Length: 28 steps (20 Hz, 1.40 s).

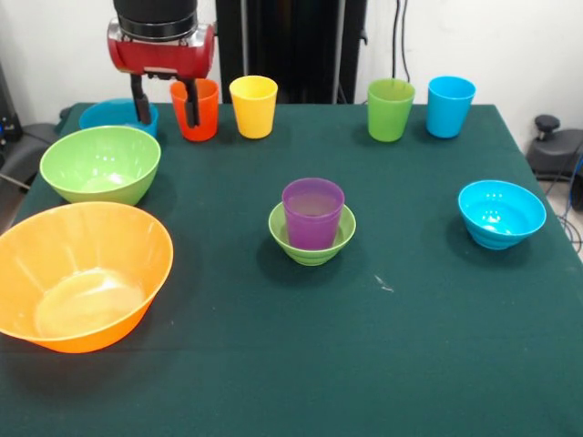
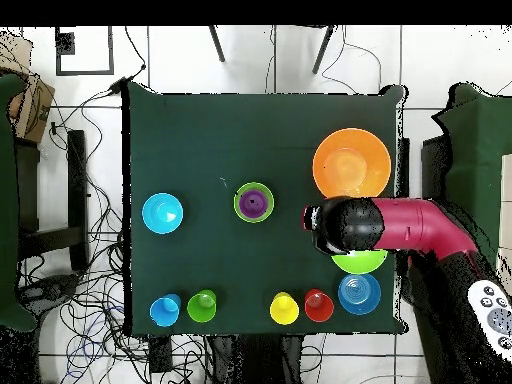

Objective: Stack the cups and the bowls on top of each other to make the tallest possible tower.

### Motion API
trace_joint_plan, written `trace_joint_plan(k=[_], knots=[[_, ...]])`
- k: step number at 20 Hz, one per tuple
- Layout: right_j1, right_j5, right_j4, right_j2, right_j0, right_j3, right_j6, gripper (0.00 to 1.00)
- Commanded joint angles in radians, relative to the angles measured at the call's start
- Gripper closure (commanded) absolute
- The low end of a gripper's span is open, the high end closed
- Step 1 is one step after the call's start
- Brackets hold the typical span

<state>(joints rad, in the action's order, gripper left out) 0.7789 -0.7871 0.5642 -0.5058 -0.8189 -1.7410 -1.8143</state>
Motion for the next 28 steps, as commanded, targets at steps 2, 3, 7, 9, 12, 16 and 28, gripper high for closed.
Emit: trace_joint_plan(k=[2,3,7,9,12,16,28], knots=[[-0.098,0.107,0.148,-0.035,0.006,-0.041,0.177,0.0],[-0.104,0.113,0.153,-0.035,0.006,-0.035,0.174,0.0],[-0.125,0.144,0.174,-0.024,0.02,-0.024,0.134,0.0],[-0.126,0.164,0.182,-0.014,0.031,-0.024,0.104,0.0],[-0.116,0.176,0.191,-0.003,0.045,-0.021,0.081,0.0],[-0.134,0.178,0.2,-0.003,0.041,0.001,0.092,0.0],[-0.123,0.107,0.185,-0.032,-0.02,0.007,0.191,0.0]])
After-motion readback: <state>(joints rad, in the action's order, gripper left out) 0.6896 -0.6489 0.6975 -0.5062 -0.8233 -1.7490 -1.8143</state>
